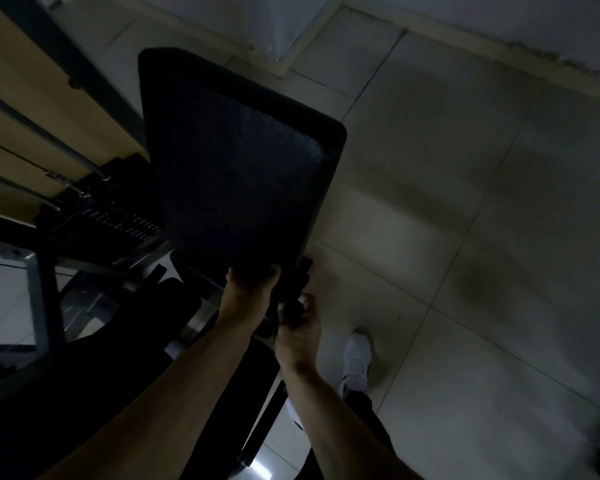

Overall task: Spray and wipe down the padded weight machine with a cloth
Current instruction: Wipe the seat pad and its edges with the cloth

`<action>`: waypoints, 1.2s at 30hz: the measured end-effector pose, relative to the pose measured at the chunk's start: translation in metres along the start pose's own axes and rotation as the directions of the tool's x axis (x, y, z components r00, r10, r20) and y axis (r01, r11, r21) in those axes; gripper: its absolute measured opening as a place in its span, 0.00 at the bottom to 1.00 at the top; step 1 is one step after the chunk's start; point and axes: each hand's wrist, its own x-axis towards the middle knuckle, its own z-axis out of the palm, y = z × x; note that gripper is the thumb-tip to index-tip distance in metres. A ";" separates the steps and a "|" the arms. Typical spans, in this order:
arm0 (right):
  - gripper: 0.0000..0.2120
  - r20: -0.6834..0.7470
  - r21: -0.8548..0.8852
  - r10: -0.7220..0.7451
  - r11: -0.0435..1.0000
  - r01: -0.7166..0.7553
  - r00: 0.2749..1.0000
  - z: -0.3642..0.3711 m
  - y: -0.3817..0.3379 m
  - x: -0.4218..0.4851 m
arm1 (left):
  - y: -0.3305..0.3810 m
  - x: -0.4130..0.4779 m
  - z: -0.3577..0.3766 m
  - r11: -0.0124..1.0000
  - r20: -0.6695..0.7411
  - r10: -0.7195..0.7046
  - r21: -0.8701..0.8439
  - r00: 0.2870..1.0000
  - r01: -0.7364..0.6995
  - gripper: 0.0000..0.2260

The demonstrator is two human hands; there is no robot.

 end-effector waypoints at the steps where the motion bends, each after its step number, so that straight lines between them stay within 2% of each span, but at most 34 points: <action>1: 0.06 -0.013 0.005 -0.005 1.000 0.005 1.000 -0.004 -0.009 0.004 | 0.000 -0.001 0.000 1.000 -0.001 0.003 -0.006 1.000 -0.003 0.10; 3: 0.07 -0.092 0.083 -0.087 0.992 0.095 0.992 -0.017 -0.045 0.006 | 0.001 -0.007 0.000 1.000 -0.007 0.016 0.025 1.000 -0.016 0.06; 4: 0.09 -0.143 0.133 -0.188 0.969 0.207 0.972 -0.024 -0.067 0.005 | 0.002 -0.011 -0.001 1.000 -0.010 0.023 -0.015 1.000 -0.023 0.05; 6: 0.16 -0.215 0.166 -0.363 0.901 0.400 0.907 -0.031 -0.096 0.003 | -0.002 -0.012 -0.002 0.997 -0.030 0.025 -0.072 0.999 -0.027 0.11; 7: 0.18 -0.220 0.155 -0.407 0.883 0.444 0.887 -0.028 -0.097 0.003 | -0.004 -0.014 -0.002 0.998 -0.037 0.035 -0.059 0.999 -0.037 0.13; 10: 0.19 -0.161 0.069 -0.384 0.914 0.399 0.909 -0.008 -0.053 0.007 | -0.008 -0.009 -0.002 0.999 -0.071 0.046 0.007 0.996 -0.046 0.15; 13: 0.19 -0.157 0.092 -0.270 0.954 0.287 0.950 0.014 0.014 0.018 | -0.013 -0.007 0.000 0.994 -0.116 0.017 -0.104 0.993 -0.029 0.08; 16: 0.11 -0.076 0.101 0.010 0.995 -0.003 0.997 0.028 0.051 0.020 | -0.014 -0.012 0.000 0.991 -0.124 -0.005 -0.131 0.992 -0.011 0.23; 17: 0.12 -0.067 0.085 0.074 0.994 -0.068 0.995 0.030 0.055 0.019 | -0.014 -0.013 0.000 0.992 -0.118 -0.019 -0.128 0.993 0.004 0.25; 18: 0.12 -0.067 0.077 0.079 0.994 -0.073 0.995 0.028 0.054 0.020 | -0.012 -0.013 -0.002 0.991 -0.114 -0.032 -0.133 0.993 0.016 0.23; 21: 0.10 -0.124 0.174 -0.112 0.976 0.133 0.986 0.009 0.009 0.023 | 0.008 -0.014 -0.012 0.991 -0.131 0.004 -0.130 0.991 -0.021 0.11; 22: 0.09 -0.149 0.192 -0.169 0.962 0.196 0.974 0.001 -0.019 0.021 | 0.017 -0.015 -0.017 0.991 -0.148 0.047 -0.118 0.988 -0.065 0.12; 24: 0.08 -0.214 0.252 -0.225 0.927 0.276 0.951 -0.015 -0.086 0.015 | 0.039 -0.020 -0.028 0.980 -0.159 0.141 -0.117 0.977 -0.161 0.21; 26: 0.16 -0.251 0.323 -0.275 0.880 0.348 0.928 -0.025 -0.138 0.009 | 0.063 -0.026 -0.039 0.961 -0.159 0.219 -0.138 0.963 -0.241 0.30; 28: 0.20 -0.289 0.307 -0.341 0.852 0.424 0.895 -0.035 -0.177 -0.001 | 0.084 -0.033 -0.050 0.947 -0.148 0.252 -0.166 0.956 -0.276 0.31; 31: 0.19 -0.324 0.138 -0.443 0.852 0.505 0.836 -0.047 -0.210 0.000 | 0.107 -0.029 -0.065 0.926 -0.179 0.275 -0.213 0.944 -0.311 0.25; 33: 0.22 -0.249 -0.072 -0.529 0.845 0.529 0.811 -0.055 -0.228 0.006 | 0.115 -0.018 -0.073 0.925 -0.214 0.280 -0.199 0.936 -0.323 0.23; 34: 0.23 -0.175 -0.205 -0.593 0.803 0.560 0.786 -0.059 -0.237 0.009 | 0.118 -0.013 -0.077 0.931 -0.229 0.273 -0.183 0.934 -0.317 0.26; 36: 0.24 0.021 -0.481 -0.714 0.606 0.634 0.699 -0.063 -0.256 0.016 | 0.125 -0.002 -0.085 0.938 -0.270 0.262 -0.154 0.926 -0.310 0.36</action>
